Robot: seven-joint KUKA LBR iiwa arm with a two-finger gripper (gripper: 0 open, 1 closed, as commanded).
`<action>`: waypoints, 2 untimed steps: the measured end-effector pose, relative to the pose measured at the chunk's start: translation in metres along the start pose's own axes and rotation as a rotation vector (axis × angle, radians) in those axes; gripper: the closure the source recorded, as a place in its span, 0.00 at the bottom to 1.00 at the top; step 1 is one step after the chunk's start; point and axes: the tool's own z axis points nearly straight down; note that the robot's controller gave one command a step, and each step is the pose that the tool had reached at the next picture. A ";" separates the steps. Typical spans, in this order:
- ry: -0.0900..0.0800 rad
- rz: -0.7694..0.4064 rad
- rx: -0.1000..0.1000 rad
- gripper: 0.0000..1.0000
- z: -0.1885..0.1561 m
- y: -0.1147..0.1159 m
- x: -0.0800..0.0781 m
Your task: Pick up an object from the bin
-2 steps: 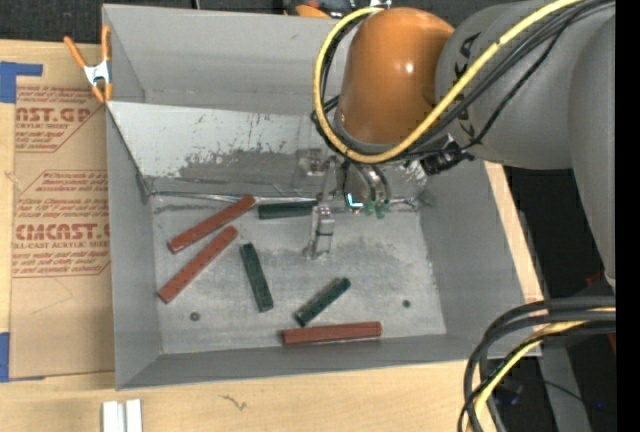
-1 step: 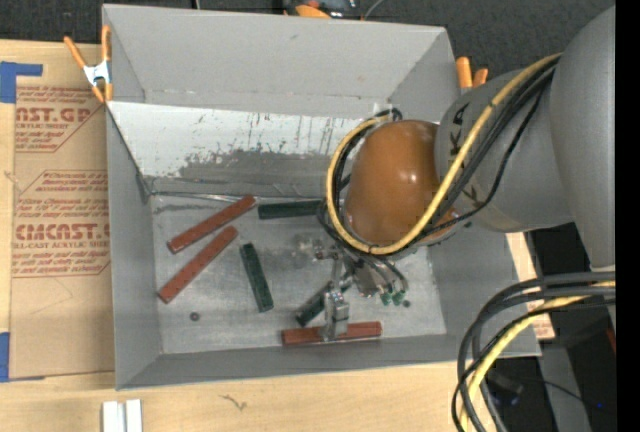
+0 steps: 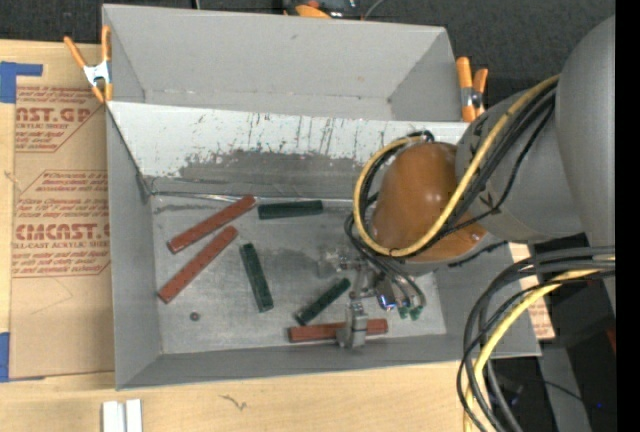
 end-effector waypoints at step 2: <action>-0.006 -0.002 0.000 0.00 -0.002 0.001 -0.002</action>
Offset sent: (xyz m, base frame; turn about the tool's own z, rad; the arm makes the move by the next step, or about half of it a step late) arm 0.0000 0.0000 0.0000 0.0000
